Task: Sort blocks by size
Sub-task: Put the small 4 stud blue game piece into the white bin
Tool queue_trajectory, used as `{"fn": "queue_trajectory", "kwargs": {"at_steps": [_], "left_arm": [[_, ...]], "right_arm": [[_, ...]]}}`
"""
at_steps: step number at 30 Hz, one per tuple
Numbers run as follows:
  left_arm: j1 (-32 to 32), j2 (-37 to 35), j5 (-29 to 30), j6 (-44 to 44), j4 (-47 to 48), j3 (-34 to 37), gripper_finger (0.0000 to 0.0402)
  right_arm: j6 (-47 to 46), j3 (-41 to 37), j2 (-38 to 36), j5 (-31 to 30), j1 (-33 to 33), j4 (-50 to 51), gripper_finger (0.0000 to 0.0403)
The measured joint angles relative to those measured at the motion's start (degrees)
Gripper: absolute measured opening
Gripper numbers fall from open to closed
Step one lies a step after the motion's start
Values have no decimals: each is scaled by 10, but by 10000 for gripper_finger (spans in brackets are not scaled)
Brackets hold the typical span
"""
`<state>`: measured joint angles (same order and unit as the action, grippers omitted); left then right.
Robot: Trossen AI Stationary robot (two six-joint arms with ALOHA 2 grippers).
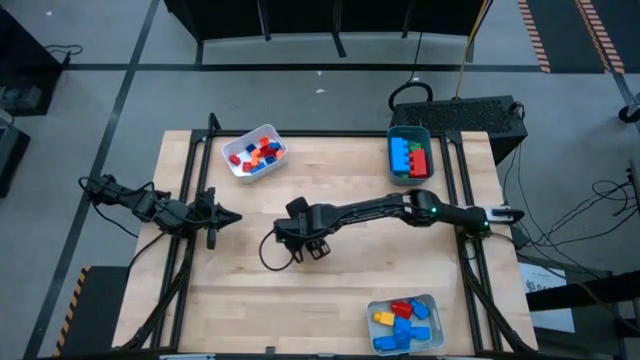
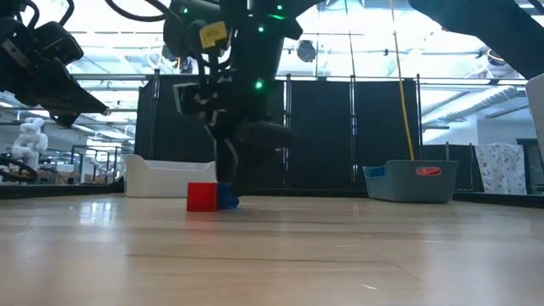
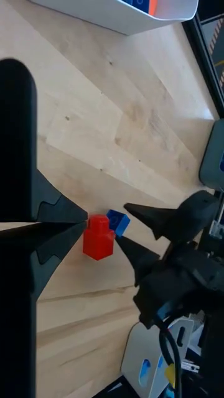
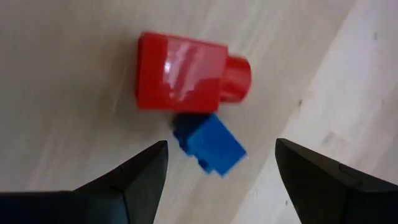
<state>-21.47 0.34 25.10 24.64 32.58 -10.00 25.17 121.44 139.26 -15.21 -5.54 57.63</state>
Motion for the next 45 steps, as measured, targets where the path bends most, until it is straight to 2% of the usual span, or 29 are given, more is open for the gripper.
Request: {"fn": "queue_trajectory", "kwargs": {"at_steps": [6,9,13,18,19,28,36,41,45], "left_arm": [[0,0,0,0,1,0,2],[0,0,0,0,1,0,2],[0,0,0,0,1,0,2],[0,0,0,1,1,0,2],[0,0,0,1,1,0,2],[0,0,0,1,0,0,2],[0,0,0,5,-6,0,2],[0,0,0,5,-8,0,2],[0,0,0,3,-5,0,2]], "right_arm": [[26,-36,0,12,8,-44,274],[2,-52,-3,35,15,-52,253],[-18,-65,-4,38,15,-64,193],[-18,-67,-3,37,14,-85,82],[-21,-67,-3,36,15,-86,69],[-98,-66,-5,24,16,-91,69],[-127,-66,-27,-51,34,-132,69],[-177,-66,-29,-86,63,-230,69],[-202,-65,-29,-103,98,-384,69]]}}
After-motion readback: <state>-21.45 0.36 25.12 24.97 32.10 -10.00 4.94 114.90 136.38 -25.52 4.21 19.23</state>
